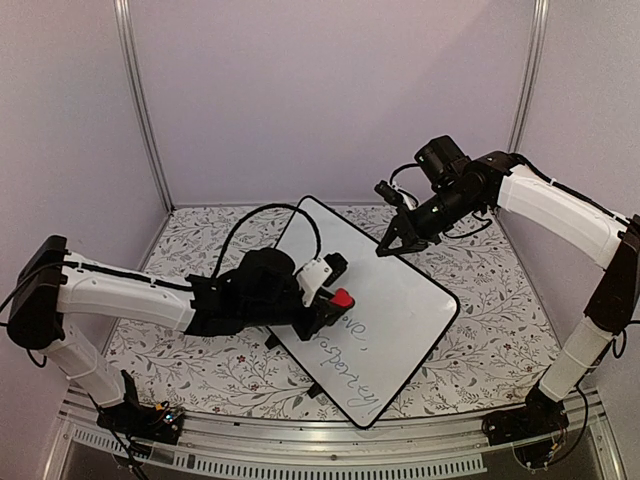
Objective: Erase the whiteboard
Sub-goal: Erase the center of the whiteboard.
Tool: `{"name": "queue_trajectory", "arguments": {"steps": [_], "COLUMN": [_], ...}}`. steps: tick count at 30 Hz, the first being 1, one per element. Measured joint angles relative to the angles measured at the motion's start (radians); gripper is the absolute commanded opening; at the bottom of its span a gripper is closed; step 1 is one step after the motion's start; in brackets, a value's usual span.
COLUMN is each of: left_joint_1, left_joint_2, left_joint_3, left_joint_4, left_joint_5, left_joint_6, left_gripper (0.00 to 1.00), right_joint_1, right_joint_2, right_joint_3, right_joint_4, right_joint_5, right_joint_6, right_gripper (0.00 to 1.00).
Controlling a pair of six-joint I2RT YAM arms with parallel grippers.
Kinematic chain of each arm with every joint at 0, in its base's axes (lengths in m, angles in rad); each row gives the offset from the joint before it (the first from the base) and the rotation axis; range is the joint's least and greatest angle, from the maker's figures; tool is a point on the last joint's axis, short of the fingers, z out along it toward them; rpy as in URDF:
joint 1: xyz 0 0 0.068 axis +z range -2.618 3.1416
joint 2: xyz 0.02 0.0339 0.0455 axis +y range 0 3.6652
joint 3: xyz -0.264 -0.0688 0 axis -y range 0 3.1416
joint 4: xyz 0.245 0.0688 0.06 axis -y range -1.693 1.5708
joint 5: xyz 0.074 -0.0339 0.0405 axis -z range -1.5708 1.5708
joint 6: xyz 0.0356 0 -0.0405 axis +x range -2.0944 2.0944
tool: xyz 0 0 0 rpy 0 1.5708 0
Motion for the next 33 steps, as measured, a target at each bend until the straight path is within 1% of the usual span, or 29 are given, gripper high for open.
{"name": "queue_trajectory", "arguments": {"steps": [26, 33], "left_joint_1": [0.0, -0.001], "left_joint_2": [-0.037, -0.057], "left_joint_3": [-0.09, -0.139], "left_joint_4": [0.009, 0.005], "left_joint_5": [-0.003, -0.004], "left_joint_6": [-0.041, -0.068], "left_gripper": [0.0, 0.0], "right_joint_1": [0.0, 0.0], "right_joint_2": [0.0, 0.0], "right_joint_3": [0.0, 0.0], "right_joint_4": [0.0, 0.0], "right_joint_5": [0.0, 0.0], "right_joint_6": [0.0, 0.0], "right_gripper": [0.0, 0.0]}}
